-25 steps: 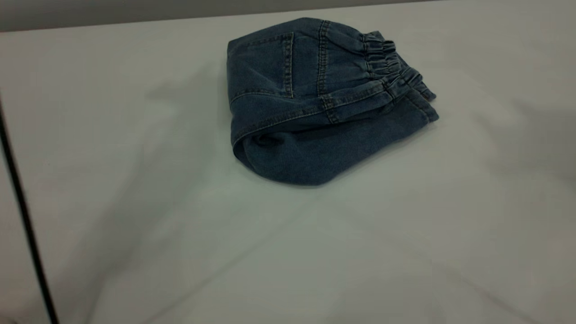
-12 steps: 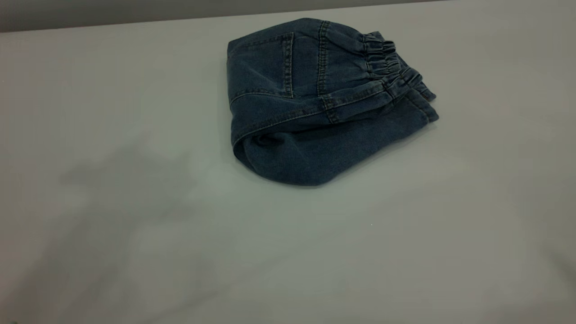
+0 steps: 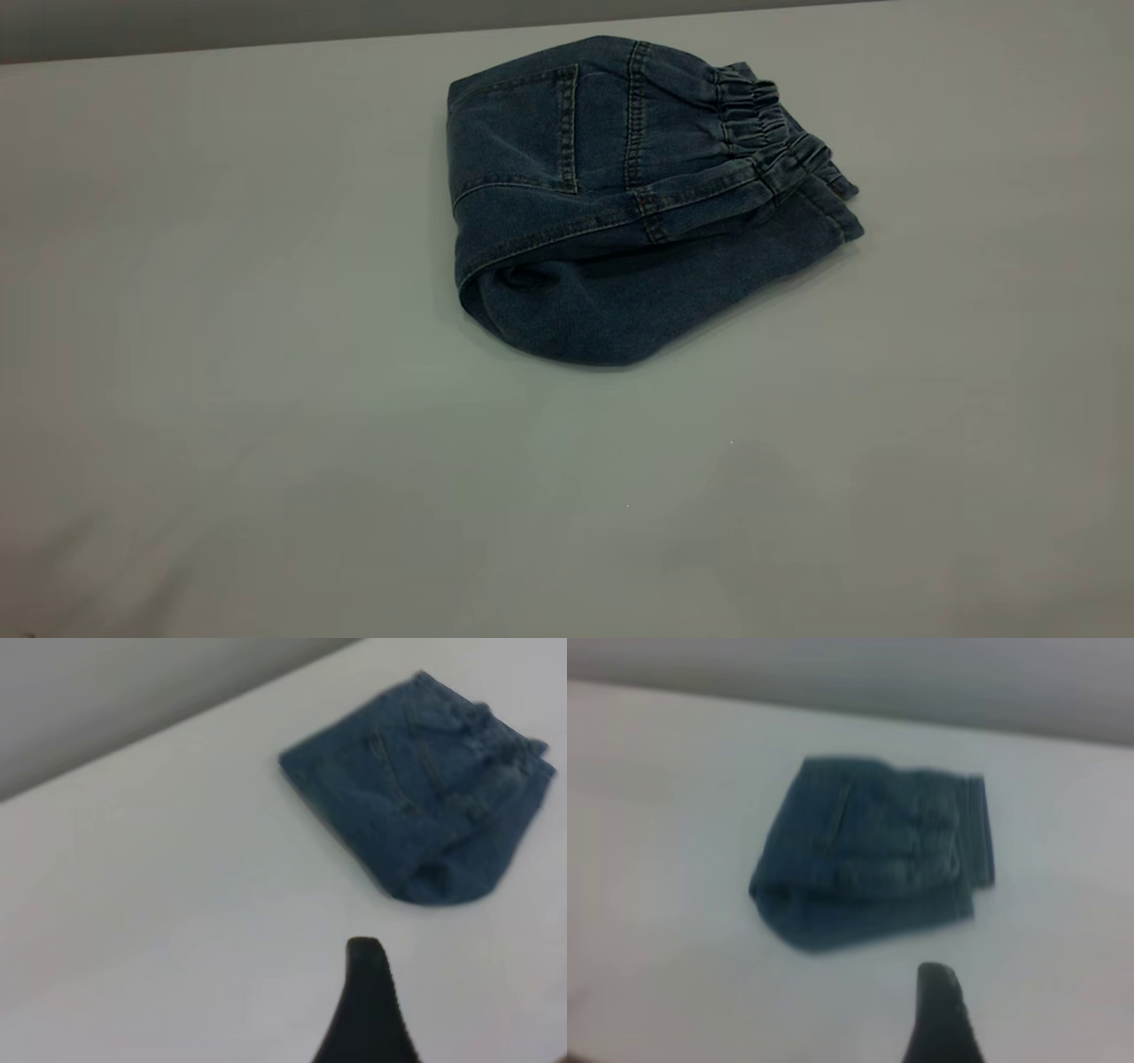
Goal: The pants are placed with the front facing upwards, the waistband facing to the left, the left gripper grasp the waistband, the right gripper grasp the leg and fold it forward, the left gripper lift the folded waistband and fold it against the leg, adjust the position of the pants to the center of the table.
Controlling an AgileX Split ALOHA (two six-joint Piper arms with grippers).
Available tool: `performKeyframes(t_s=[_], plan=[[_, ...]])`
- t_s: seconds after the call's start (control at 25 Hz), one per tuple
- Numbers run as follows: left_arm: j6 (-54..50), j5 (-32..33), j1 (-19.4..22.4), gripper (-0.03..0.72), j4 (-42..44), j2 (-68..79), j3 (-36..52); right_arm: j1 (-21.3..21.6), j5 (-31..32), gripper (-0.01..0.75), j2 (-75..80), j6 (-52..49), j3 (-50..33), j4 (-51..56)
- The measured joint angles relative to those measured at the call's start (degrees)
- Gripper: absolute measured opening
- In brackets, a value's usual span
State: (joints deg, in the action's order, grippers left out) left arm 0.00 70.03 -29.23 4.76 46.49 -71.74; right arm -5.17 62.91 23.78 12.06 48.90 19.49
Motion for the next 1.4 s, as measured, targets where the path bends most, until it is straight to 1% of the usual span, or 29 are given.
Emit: performKeyframes(t_s=[0.24,0.32,0.4,0.52,0.68,0.8,0.88,1.16,1.28,1.4], plan=[[-1.42,0.08,0.0,0.493,-0.38,-14.34,13.95,0.0,6.53,0.411,-9.97,0.87,-6.95,-0.33],[-0.76,0.08,0.0,0.493,-0.32,-18.06,17.72,0.0,6.57,0.411,-13.42,3.06,-9.19,-0.36],[-0.76,0.02,0.0,0.493,-0.32,-21.39,21.27,0.0,4.99,0.411,-16.38,4.84,-11.43,-0.4],[-0.76,-0.11,0.0,0.493,-0.32,-24.85,25.28,0.0,3.97,0.411,-20.26,5.21,-14.98,-2.31],[-0.76,-0.11,0.0,0.493,-0.18,-28.16,28.9,0.0,1.39,0.411,-23.27,4.05,-18.79,-4.85],[-0.76,-0.08,0.0,0.493,-0.05,-29.71,30.21,0.0,-1.3,0.411,-23.39,2.23,-18.9,-6.26],[-0.76,-1.4,0.0,0.493,0.32,-30.6,30.89,0.0,-0.05,0.411,-23.39,0.7,-19.05,-7.9],[-0.82,-6.37,0.0,0.493,-0.48,-33.54,37.09,0.0,-1.52,0.411,-23.34,-2.19,-19.82,-9.07],[-1.8,-6.29,0.0,0.493,-1.15,-34.12,40.09,0.0,-1.52,0.411,-23.34,-2.19,-19.82,-9.02],[-2.33,-6.37,0.0,0.493,-3.19,-34.12,41.05,0.0,-1.52,0.411,-23.34,-2.19,-19.82,-9.02]])
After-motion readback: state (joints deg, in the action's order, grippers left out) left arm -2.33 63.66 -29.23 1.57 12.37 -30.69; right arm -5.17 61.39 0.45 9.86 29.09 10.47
